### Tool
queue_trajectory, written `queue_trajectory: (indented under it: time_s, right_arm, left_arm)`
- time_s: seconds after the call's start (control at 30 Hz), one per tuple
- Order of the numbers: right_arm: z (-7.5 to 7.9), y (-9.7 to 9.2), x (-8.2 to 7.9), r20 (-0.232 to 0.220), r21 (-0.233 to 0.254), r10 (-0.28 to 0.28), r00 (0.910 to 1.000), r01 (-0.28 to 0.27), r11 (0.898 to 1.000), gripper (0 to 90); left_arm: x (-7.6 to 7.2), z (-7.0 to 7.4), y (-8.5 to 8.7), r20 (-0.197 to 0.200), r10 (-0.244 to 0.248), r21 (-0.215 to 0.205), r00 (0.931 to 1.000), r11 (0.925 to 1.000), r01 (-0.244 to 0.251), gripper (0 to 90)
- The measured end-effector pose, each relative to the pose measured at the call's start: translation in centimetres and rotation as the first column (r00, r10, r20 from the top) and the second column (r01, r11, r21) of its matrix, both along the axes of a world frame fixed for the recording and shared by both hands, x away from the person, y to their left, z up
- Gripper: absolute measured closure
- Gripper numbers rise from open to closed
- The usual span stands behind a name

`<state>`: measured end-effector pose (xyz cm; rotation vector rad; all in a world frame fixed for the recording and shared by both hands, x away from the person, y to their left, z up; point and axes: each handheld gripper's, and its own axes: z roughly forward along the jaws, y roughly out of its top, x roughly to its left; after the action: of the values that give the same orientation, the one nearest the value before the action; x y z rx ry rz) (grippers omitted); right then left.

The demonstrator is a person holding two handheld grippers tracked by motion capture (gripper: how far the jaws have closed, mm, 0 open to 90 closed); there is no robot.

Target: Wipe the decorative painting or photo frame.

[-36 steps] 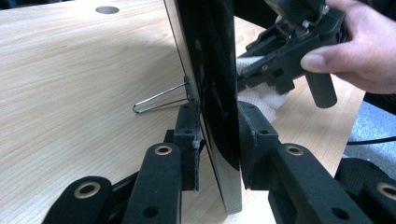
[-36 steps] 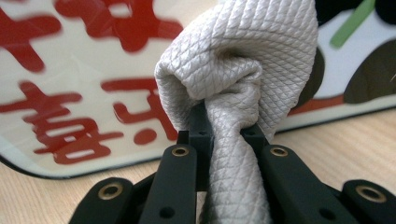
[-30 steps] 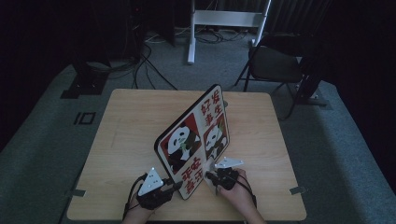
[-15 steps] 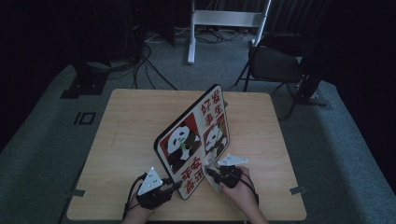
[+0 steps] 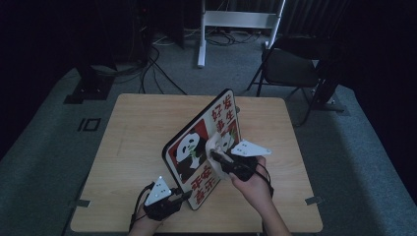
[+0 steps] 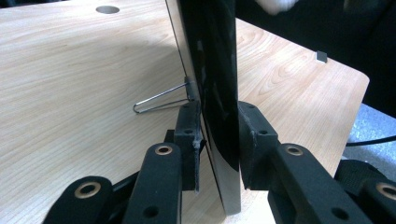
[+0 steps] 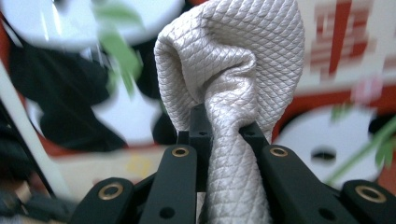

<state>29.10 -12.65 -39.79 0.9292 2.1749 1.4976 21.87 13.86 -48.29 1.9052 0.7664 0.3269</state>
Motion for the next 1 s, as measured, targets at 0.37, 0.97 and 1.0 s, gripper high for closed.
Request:
queue_trajectory:
  time_s: [0.37,0.97,1.0]
  right_arm:
    - [5.3,2.2,0.0,0.115,0.067,0.047,0.9922,-0.055,0.996,81.1]
    - [6.2,4.8,1.0,0.147,0.023,0.059,0.9875,-0.063,0.998,81.1]
    - [6.0,4.8,1.0,0.145,0.018,0.059,0.9876,-0.063,0.998,81.0]
  left_arm:
    - [0.0,0.0,0.0,-0.001,-0.002,-0.001,1.0,1.0,0.002,73.0]
    - [0.0,0.1,-0.1,0.009,0.001,0.016,1.0,0.9999,-0.001,72.8]
    - [-0.1,0.1,-0.1,0.009,0.0,0.016,1.0,0.9999,-0.001,72.7]
